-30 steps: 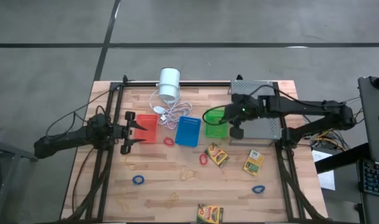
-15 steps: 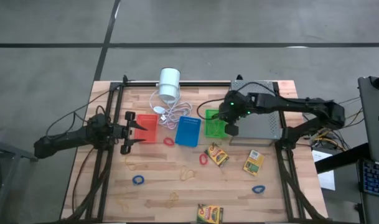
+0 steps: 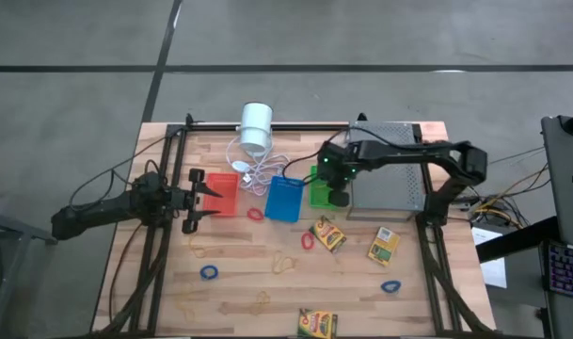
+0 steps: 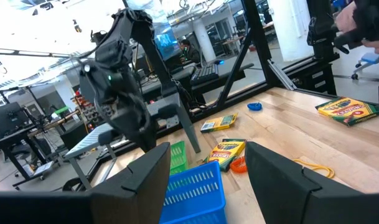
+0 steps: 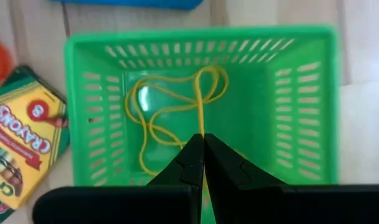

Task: Pick & Place Office Desk Supplies
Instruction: Put the yellow rubber band into the green bin

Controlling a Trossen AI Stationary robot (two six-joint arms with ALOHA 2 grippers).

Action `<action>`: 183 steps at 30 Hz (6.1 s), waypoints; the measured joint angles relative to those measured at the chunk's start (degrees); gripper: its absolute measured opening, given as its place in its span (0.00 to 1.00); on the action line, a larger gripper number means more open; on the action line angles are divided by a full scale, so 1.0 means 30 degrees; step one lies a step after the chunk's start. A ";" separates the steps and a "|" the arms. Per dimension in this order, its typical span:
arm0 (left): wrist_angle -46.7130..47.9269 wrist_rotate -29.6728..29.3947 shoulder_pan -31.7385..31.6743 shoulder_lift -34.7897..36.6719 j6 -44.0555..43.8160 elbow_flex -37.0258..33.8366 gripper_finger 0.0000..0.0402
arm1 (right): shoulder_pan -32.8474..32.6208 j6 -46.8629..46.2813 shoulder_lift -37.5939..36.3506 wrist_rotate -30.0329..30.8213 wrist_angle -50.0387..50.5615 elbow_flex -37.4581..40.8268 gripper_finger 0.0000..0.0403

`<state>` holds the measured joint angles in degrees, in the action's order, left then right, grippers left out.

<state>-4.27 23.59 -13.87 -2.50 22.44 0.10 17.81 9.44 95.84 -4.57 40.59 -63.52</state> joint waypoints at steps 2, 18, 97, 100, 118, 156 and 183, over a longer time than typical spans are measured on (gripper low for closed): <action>0.0003 -0.0004 0.0000 0.0000 0.0004 0.0001 0.52 | -0.0007 -0.0080 0.0611 -0.0012 0.0240 -0.0316 0.02; 0.0001 -0.0007 -0.0007 0.0000 0.0003 0.0004 0.52 | -0.0067 -0.2517 0.1186 -0.0529 0.0280 -0.0956 0.11; 0.0042 -0.0004 -0.0004 -0.0707 0.0004 0.0007 0.52 | -1.3301 -0.9041 0.6555 0.7078 -1.8226 0.0309 0.33; 0.0031 -0.0007 0.0000 -0.0867 0.0000 0.0000 0.52 | -1.3497 -0.9643 0.6456 0.7109 -1.6431 -0.0323 0.33; 0.0019 -0.0007 -0.0001 -0.1239 0.0007 0.0004 0.52 | -1.3487 -1.2086 0.6475 0.8010 -1.3639 -0.0974 0.33; 0.0007 -0.0006 -0.0001 -0.1239 0.0007 0.0007 0.52 | -1.3349 -1.1857 0.8267 0.7632 -1.2586 -0.1575 0.03; 0.0000 -0.0007 -0.0007 -0.1239 0.0000 0.0000 0.52 | -1.3385 -1.0651 0.6856 0.9523 -1.2676 -0.2438 0.02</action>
<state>-4.27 23.57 -13.89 -6.22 22.44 0.10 -22.35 -22.51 116.41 24.00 2.56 -70.84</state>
